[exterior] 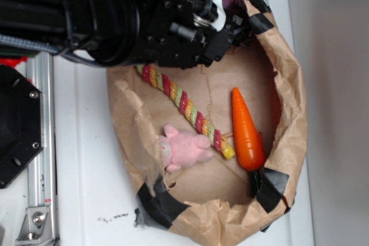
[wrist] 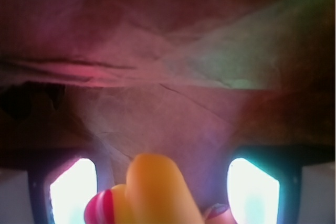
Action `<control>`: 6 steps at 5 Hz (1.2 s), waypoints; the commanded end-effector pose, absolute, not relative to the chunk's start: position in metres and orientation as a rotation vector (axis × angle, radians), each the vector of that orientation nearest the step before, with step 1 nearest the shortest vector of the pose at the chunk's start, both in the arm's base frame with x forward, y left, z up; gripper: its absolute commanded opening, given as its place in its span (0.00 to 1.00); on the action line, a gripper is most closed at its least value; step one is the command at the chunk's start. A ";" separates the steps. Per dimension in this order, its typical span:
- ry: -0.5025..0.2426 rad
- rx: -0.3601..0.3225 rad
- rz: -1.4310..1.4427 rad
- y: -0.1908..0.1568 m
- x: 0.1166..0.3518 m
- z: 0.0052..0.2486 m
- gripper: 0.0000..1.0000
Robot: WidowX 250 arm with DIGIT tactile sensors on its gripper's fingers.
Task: Grab the yellow duck.
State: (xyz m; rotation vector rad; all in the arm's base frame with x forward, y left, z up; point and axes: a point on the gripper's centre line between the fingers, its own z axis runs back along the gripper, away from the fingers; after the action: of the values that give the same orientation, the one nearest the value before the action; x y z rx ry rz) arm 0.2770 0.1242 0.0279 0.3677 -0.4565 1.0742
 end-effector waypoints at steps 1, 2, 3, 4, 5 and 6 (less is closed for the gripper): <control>-0.458 0.345 1.164 0.147 0.281 0.036 0.00; -0.470 0.374 1.159 0.145 0.282 0.038 0.00; -0.453 0.375 1.162 0.145 0.280 0.040 0.00; -0.455 0.391 1.163 0.143 0.278 0.039 0.00; -0.417 0.376 1.170 0.140 0.275 0.045 0.00; -0.388 0.348 1.176 0.135 0.270 0.055 0.00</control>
State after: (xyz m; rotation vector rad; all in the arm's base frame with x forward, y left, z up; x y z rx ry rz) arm 0.2731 0.1235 0.0323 0.3603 -0.3277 1.1581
